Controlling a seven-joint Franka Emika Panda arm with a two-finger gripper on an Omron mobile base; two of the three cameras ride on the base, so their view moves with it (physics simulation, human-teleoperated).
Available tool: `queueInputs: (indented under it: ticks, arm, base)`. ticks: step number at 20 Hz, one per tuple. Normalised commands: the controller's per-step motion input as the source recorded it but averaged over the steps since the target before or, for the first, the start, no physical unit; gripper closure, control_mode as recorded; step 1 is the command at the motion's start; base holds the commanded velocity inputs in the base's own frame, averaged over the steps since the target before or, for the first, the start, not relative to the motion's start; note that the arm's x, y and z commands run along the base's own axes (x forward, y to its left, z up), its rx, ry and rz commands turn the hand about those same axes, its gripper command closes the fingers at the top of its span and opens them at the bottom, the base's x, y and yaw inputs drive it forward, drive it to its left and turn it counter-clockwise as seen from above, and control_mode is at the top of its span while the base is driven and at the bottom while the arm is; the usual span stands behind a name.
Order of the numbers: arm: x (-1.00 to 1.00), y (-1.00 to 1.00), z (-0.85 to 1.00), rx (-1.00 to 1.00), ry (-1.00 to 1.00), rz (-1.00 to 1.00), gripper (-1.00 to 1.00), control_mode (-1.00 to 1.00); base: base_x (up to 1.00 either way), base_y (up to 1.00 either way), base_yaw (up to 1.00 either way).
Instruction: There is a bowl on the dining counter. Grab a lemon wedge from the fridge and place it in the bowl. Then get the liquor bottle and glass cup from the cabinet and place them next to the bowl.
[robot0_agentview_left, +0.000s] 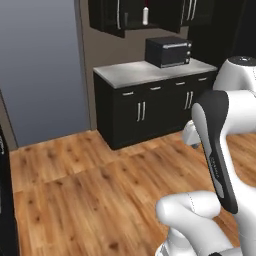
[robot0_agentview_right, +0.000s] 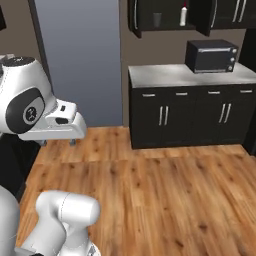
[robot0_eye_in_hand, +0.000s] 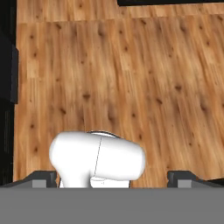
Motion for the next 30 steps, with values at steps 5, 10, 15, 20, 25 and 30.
queueInputs:
  ticks: [5,10,15,20,25,30]
  arm:
    - [0.0,0.0,0.0,0.0,0.0,0.0,-1.0,1.0]
    - [0.0,0.0,0.0,0.0,0.0,0.0,-1.0,1.0]
    - [0.0,0.0,0.0,0.0,0.0,0.0,-1.0,1.0]
    - [0.0,0.0,0.0,0.0,0.0,0.0,-1.0,1.0]
    - [0.0,0.0,0.0,0.0,0.0,0.0,-1.0,1.0]
    - [0.0,0.0,0.0,0.0,0.0,0.0,-1.0,1.0]
  base:
    - [1.0,-0.04,0.0]
    - [1.0,-0.26,0.0]
    - [1.0,-0.52,0.0]
    - [1.0,-0.63,0.02]
    - [1.0,-0.57,0.06]
    - [0.99,-0.41,0.16]
